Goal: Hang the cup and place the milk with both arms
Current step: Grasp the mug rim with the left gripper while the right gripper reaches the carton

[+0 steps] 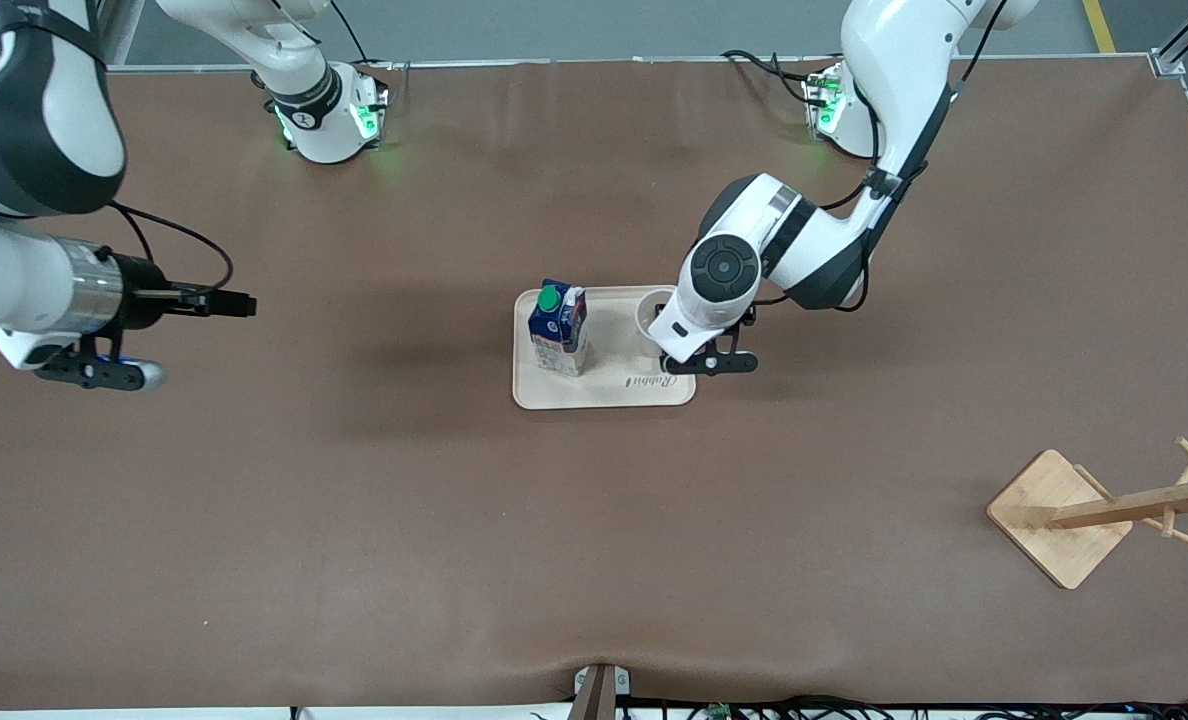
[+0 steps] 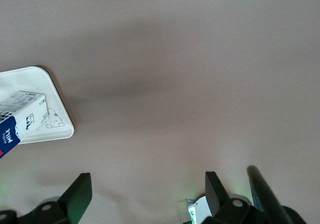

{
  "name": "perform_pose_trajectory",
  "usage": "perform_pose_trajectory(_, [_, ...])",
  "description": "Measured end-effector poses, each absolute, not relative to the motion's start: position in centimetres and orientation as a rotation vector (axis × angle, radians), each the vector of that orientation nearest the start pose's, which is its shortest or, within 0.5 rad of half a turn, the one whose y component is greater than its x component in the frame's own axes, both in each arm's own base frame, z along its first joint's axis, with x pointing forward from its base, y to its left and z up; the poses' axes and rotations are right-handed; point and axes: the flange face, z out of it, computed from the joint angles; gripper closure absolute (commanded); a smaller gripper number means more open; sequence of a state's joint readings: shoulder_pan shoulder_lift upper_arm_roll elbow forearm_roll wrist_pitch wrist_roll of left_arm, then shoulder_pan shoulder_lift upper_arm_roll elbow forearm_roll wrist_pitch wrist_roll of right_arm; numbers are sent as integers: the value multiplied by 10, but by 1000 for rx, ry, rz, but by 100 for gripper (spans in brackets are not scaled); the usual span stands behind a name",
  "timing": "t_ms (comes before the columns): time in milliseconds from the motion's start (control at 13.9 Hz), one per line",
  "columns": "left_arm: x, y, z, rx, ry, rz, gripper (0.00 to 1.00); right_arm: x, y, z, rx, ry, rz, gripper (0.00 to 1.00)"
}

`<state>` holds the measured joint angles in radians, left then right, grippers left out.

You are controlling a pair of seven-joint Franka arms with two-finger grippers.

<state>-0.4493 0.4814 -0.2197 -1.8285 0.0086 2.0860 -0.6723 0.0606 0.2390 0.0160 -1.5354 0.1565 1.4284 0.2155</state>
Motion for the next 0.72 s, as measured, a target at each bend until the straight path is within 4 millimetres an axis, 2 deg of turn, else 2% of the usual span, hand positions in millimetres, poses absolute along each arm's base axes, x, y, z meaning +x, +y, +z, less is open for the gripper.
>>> perform_pose_trajectory(143, [488, -379, 249, -3067, -42, 364, 35, 594, 67, 485, -2975, 208, 571, 0])
perform_pose_trajectory(215, [486, -382, 245, -3075, -49, 370, 43, 594, 71, 483, -2976, 199, 575, 0])
perform_pose_trajectory(358, [480, -391, 237, -3086, -61, 373, 67, 592, 87, 483, -2977, 161, 582, 0])
perform_pose_trajectory(573, [478, -395, 231, -3088, -66, 373, 97, 586, 125, 483, -2971, 74, 591, 0])
perform_pose_trajectory(717, [478, -395, 230, -3087, -67, 376, 100, 582, 156, 480, -2927, 26, 593, 0])
